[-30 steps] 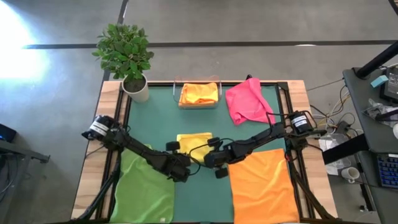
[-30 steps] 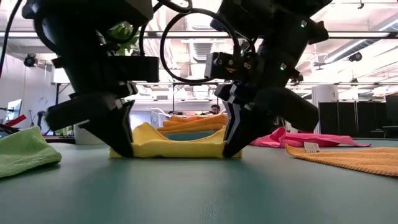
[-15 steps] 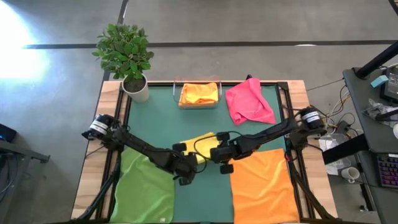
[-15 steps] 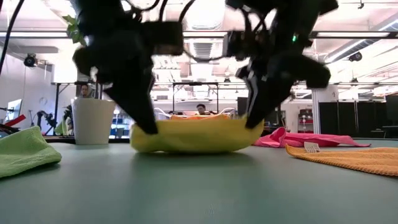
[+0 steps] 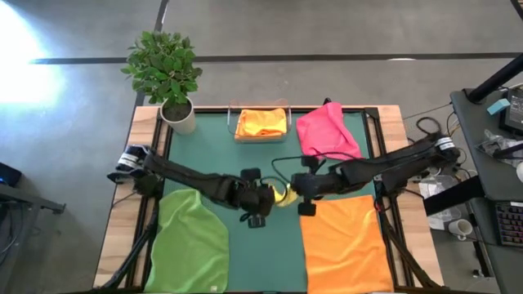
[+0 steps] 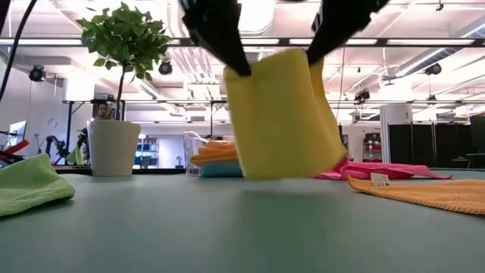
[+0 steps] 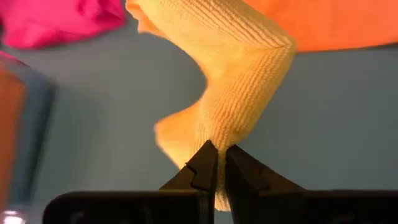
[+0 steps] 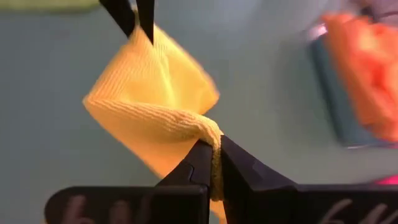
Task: Fold microfiber towels
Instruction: Put the folded yellow microfiber towel into the transparent bin
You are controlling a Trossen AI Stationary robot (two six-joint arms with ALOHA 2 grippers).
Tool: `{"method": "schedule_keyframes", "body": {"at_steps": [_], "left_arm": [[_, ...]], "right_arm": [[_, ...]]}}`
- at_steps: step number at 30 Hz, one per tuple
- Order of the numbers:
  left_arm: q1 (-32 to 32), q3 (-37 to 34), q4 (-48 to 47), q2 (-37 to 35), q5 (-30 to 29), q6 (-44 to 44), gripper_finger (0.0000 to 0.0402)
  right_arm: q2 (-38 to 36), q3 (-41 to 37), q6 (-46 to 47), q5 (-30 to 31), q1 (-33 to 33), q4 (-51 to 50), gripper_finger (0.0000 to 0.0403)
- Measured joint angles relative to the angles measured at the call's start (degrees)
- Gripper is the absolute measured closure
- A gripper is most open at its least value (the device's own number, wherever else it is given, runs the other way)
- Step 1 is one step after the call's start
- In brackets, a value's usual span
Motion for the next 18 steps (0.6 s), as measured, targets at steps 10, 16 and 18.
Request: {"method": "schedule_keyframes", "body": {"at_steps": [10, 16, 18], "left_arm": [[7.61, 9.40, -5.64, -1.06, -3.79, 12.07, 0.0394], [11.64, 15.06, -5.69, -1.10, -8.54, 22.89, 0.0394], [13.47, 16.36, -5.67, -1.17, -9.30, 27.02, 0.0394]], "right_arm": [[-5.93, 3.25, -1.86, 2.85, -6.65, 0.48, 0.0394], [-5.65, 8.71, -7.30, 2.78, -12.84, 0.55, 0.0394], [-5.65, 10.57, -9.19, 2.74, -15.25, 0.68, 0.0394]]}}
